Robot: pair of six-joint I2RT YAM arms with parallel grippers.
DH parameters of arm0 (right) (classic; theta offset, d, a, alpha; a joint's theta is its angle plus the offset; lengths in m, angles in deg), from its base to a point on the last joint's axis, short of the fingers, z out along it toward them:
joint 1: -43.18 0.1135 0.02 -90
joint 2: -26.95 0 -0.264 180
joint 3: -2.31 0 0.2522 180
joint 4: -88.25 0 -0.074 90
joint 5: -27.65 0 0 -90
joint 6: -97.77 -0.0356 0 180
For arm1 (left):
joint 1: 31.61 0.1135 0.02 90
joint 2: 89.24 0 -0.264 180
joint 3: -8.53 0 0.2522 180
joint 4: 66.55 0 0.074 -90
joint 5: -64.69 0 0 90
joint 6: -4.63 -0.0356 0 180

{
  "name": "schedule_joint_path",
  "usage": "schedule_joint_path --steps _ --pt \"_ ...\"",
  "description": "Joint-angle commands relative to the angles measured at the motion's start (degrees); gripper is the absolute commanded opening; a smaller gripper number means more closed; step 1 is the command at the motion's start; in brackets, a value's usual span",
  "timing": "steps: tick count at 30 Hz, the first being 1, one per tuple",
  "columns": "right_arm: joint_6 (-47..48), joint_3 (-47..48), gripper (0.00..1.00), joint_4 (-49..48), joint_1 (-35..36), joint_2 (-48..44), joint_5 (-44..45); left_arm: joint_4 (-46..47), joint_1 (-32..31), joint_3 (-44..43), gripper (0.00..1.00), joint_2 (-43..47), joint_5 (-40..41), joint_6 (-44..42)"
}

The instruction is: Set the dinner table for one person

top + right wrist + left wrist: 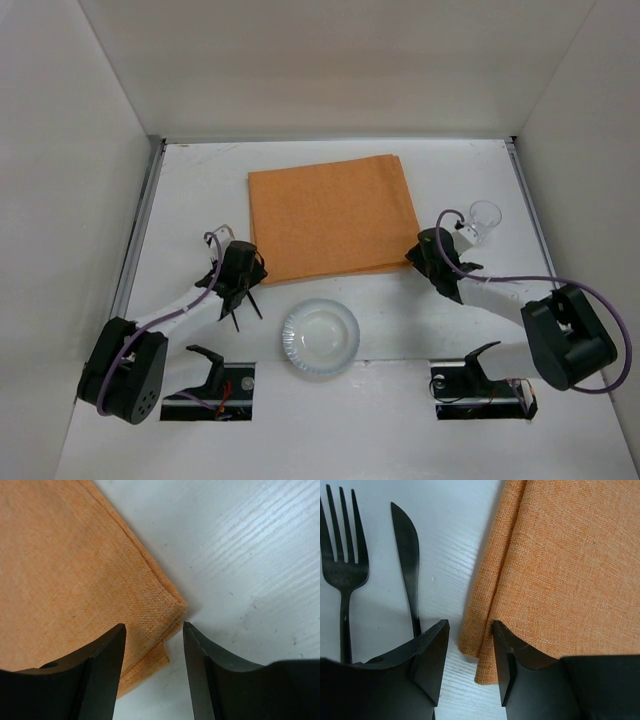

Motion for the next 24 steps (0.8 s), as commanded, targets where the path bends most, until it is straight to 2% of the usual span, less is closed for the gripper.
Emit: schedule_joint_path --steps 1,6,9,14,15,18,24 --pt "-2.4 2.7 0.55 -0.2 0.6 1.7 -1.2 2.4 -0.3 -0.2 0.37 -0.8 -1.7 -1.4" --pt "-3.8 4.3 0.53 -0.5 0.6 3.9 -2.7 4.3 -0.7 -0.6 0.33 -3.0 -2.9 -1.7" --pt "-4.7 4.7 0.45 -2.7 0.6 6.8 -3.9 5.7 -0.9 -0.6 0.27 -4.4 -3.3 -1.7" --pt "-7.2 3.0 0.14 -7.2 -0.6 6.9 -4.3 7.7 -0.2 -0.7 0.15 -5.9 -4.2 -1.8" --pt "-7.4 2.5 0.10 -7.1 -0.6 6.1 -4.3 8.1 -0.1 -0.7 0.13 -6.1 -4.3 -1.8" --pt "-8.7 -0.9 0.07 -6.7 -0.3 1.1 -3.7 8.5 0.0 -0.5 0.12 -6.6 -4.8 -1.8" --pt "-11.3 -6.5 0.06 -4.2 1.3 -5.7 -4.2 9.0 0.1 1.1 0.10 -5.2 -5.3 -1.5"
